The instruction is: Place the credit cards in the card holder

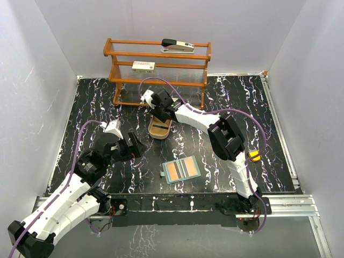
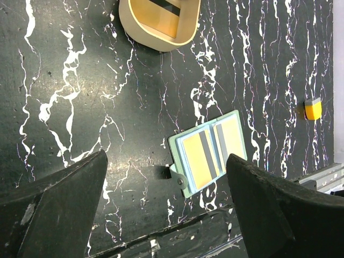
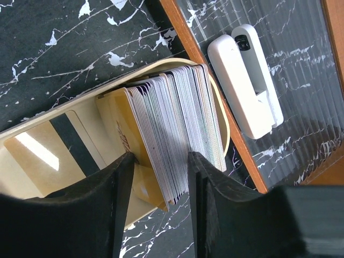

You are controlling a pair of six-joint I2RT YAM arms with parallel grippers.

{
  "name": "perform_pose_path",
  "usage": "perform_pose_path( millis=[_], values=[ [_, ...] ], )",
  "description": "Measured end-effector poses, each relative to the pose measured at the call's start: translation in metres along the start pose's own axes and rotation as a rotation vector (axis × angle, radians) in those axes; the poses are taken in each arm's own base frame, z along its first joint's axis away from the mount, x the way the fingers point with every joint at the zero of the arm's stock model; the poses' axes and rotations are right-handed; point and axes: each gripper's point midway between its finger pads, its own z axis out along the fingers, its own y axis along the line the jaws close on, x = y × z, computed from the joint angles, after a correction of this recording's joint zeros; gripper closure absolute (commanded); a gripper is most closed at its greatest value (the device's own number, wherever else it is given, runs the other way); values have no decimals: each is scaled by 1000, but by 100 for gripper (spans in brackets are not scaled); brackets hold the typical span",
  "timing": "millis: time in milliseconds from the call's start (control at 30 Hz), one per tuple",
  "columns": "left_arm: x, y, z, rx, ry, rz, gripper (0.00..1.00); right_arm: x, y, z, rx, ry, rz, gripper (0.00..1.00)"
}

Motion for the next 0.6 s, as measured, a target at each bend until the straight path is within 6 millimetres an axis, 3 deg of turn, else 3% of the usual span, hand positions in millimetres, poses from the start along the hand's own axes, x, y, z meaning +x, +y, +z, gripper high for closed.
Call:
perform_pose_path(
  millis=[400,600],
  values=[
    [2,-1,3,-1,13,0,9,-9,0,-5,-13,-16,3,73],
    [1,-4,4,14,11,-3,10,-15,0,-8,-25,-24,4,90]
  ],
)
